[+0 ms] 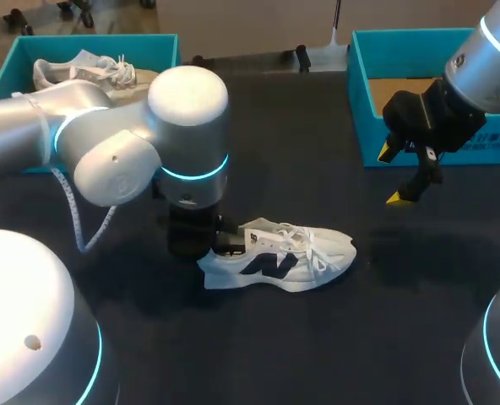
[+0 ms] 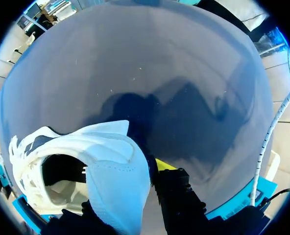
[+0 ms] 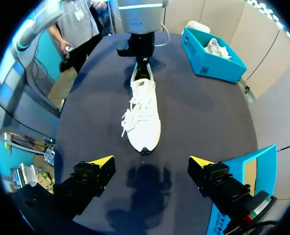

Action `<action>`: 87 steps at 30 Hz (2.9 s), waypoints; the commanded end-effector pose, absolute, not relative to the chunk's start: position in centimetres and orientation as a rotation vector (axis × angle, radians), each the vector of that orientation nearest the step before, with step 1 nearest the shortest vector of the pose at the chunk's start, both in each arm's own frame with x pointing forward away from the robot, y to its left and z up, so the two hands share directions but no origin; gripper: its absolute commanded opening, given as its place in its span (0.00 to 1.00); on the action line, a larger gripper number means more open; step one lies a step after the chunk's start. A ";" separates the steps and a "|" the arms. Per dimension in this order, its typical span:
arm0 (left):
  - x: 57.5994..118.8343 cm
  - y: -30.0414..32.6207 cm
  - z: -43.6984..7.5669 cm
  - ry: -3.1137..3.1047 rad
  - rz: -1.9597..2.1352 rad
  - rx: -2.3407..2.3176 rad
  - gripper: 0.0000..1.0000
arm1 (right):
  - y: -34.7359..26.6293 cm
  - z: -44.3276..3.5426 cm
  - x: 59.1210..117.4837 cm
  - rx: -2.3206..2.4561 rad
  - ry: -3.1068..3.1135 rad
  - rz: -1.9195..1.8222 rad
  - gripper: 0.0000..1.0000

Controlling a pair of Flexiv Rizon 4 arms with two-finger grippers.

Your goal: Take the shoe out of the shoebox, open the shoe tongue, remove and reinsert the insole, then place the shoe into the shoebox

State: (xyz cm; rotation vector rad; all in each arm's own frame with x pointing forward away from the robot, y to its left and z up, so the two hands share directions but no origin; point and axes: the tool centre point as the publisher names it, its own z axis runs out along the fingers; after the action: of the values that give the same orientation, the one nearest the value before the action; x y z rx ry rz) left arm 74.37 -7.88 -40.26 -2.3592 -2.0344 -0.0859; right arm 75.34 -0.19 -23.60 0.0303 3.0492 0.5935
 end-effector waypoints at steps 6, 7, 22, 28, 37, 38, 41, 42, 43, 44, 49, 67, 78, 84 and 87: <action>74.6 -8.1 -40.4 -2.053 -0.064 -2.369 0.42 | -0.2 -23.7 75.3 0.031 3.049 0.589 1.00; 74.6 -8.0 -40.2 -2.054 -0.062 -2.369 0.47 | -0.2 -23.7 75.3 0.031 3.049 0.589 1.00; 74.3 -7.7 -34.2 -2.107 0.235 -2.447 1.00 | -0.2 -23.7 75.3 0.031 3.049 0.589 1.00; 73.8 -8.6 -30.5 -2.175 0.454 -2.477 1.00 | -0.2 -23.7 75.3 0.031 3.049 0.589 1.00; 73.8 -6.4 -27.4 -2.493 0.622 -2.225 1.00 | -0.2 -23.7 75.3 0.031 3.049 0.589 1.00; 73.8 -5.9 -27.1 -2.539 0.635 -2.188 1.00 | -0.2 -23.7 75.3 0.031 3.049 0.589 1.00; 74.0 -5.0 -26.7 -2.673 0.675 -2.040 1.00 | -0.2 -23.7 75.3 0.031 3.049 0.589 1.00; 74.0 -4.7 -26.7 -2.709 0.692 -1.981 1.00 | -0.2 -23.7 75.3 0.031 3.049 0.589 1.00; 74.2 -4.5 -26.7 -2.745 0.730 -1.921 1.00 | -0.2 -23.7 75.3 0.031 3.049 0.589 1.00; 74.2 -4.0 -26.7 -2.796 0.790 -1.832 1.00 | -0.2 -23.7 75.3 0.031 3.049 0.589 1.00; 74.4 -3.2 -27.0 -2.863 0.918 -1.664 1.00 | -0.2 -23.7 75.3 0.031 3.049 0.589 1.00; 73.8 -0.1 -29.6 -2.856 1.111 -1.182 1.00 | -0.2 -23.7 75.3 0.031 3.049 0.589 1.00; 74.2 2.0 -32.5 -2.766 1.486 -0.536 1.00 | -0.2 -23.7 75.3 0.031 3.049 0.589 1.00; 73.5 2.3 -33.4 -2.727 1.655 -0.252 1.00 | -0.2 -23.7 75.3 0.031 3.049 0.589 1.00; 73.1 2.5 -33.8 -2.656 1.785 -0.040 1.00 | -0.2 -23.7 75.3 0.031 3.049 0.589 1.00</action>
State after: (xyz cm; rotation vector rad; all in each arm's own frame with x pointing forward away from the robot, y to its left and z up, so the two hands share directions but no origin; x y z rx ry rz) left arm 73.89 2.16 -32.96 -0.4708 -2.7810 1.4813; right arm 75.34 -0.19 -23.60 0.0302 3.0492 0.5935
